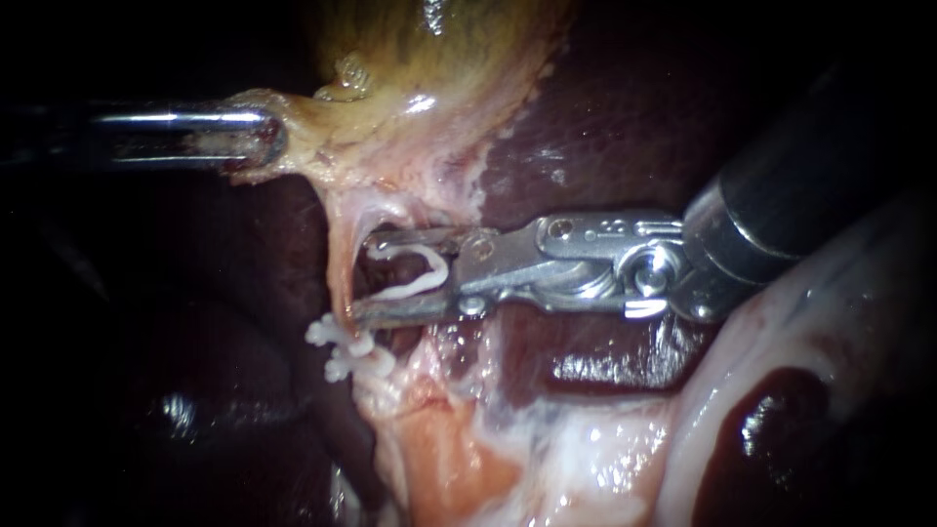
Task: Clipping third clip left tube
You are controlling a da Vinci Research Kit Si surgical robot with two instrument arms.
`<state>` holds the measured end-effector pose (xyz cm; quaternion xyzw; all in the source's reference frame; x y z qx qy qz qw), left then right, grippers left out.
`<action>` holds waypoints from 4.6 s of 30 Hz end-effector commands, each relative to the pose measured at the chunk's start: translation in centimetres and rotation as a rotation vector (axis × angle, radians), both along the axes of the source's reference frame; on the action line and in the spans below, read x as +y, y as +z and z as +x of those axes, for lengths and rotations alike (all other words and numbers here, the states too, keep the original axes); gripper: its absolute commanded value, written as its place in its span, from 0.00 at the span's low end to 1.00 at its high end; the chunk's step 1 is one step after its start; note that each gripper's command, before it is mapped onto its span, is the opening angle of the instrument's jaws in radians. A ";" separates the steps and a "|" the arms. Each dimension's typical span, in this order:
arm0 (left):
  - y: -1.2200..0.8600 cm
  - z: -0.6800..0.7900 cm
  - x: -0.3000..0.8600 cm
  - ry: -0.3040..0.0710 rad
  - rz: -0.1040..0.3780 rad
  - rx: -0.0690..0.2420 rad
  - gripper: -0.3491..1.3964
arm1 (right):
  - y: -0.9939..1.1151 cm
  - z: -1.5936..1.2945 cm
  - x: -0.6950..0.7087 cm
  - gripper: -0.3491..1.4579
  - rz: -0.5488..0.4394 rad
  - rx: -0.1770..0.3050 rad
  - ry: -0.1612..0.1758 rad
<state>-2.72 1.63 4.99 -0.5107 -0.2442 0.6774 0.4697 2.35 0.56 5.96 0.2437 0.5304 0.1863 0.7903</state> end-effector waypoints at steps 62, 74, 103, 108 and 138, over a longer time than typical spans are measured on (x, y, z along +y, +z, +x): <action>-0.01 -0.01 -0.01 -0.001 0.000 0.001 0.00 | 0.35 0.12 0.13 0.46 0.259 0.184 -0.004; 0.00 -0.01 -0.01 -0.001 0.000 0.000 0.00 | 0.22 0.35 0.11 0.47 0.265 0.233 -0.007; 0.00 0.01 0.00 0.000 0.000 0.000 0.00 | -0.54 0.19 0.35 0.41 0.314 0.365 0.045; 0.00 0.01 0.00 0.000 0.000 0.000 0.00 | -0.54 0.15 0.34 0.35 0.314 0.366 0.043; 0.01 0.00 0.01 0.000 0.000 0.000 0.00 | -0.47 0.03 0.34 0.00 0.380 0.346 0.014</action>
